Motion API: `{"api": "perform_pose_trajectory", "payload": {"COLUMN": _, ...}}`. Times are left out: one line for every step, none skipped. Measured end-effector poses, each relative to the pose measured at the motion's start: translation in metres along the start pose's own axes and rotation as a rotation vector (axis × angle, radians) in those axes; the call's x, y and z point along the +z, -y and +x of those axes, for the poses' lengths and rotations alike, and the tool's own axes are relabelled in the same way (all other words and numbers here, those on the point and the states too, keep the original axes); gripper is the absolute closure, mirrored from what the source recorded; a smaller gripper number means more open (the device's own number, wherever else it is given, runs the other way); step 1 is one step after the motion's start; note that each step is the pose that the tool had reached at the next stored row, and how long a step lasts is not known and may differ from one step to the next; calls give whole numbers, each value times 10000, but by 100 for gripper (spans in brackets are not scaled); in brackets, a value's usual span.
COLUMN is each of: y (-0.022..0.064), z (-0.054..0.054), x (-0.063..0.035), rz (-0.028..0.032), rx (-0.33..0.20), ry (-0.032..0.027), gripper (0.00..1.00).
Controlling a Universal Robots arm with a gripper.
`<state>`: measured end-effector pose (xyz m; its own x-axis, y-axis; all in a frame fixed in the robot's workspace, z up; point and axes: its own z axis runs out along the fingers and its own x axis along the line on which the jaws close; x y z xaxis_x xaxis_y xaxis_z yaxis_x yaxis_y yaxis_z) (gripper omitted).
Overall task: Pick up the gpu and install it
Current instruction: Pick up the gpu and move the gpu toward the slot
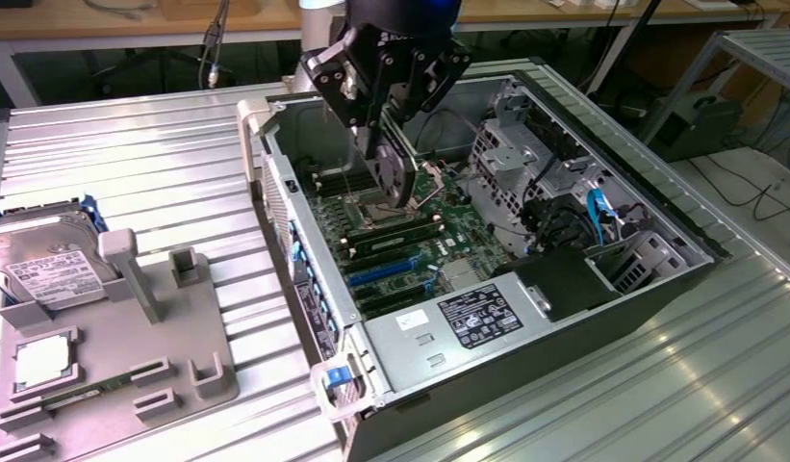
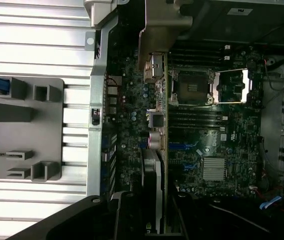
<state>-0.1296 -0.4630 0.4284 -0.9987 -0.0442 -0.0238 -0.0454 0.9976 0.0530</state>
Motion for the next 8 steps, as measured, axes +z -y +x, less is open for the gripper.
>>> {"api": "perform_pose_trajectory", "payload": {"y": 0, "z": -4, "x": 0, "rz": 0, "rx": -2, "ry": 0, "gripper": 72}}
{"api": "perform_pose_trajectory", "payload": {"y": 0, "z": -16, "x": 0, "rz": 1, "rx": -6, "ry": -1, "gripper": 72}}
{"api": "perform_pose_trajectory", "payload": {"y": 0, "z": -25, "x": 0, "rz": 1, "rx": -10, "ry": -1, "gripper": 72}}
{"api": "perform_pose_trajectory", "payload": {"y": 0, "z": -31, "x": 0, "rz": 1, "rx": -13, "ry": -1, "gripper": 72}}
{"api": "perform_pose_trajectory", "payload": {"y": 0, "z": -37, "x": 0, "rz": 1, "rx": -15, "ry": -1, "gripper": 72}}
{"api": "perform_pose_trajectory", "payload": {"y": 1, "z": -43, "x": 1, "rz": 0, "rx": -18, "ry": -1, "gripper": 72}}
{"api": "perform_pose_trajectory", "payload": {"y": 1, "z": -50, "x": 1, "rz": 0, "rx": -21, "ry": -1, "gripper": 72}}
{"api": "perform_pose_trajectory", "payload": {"y": 1, "z": -56, "x": 1, "rz": 0, "rx": -23, "ry": -1, "gripper": 72}}
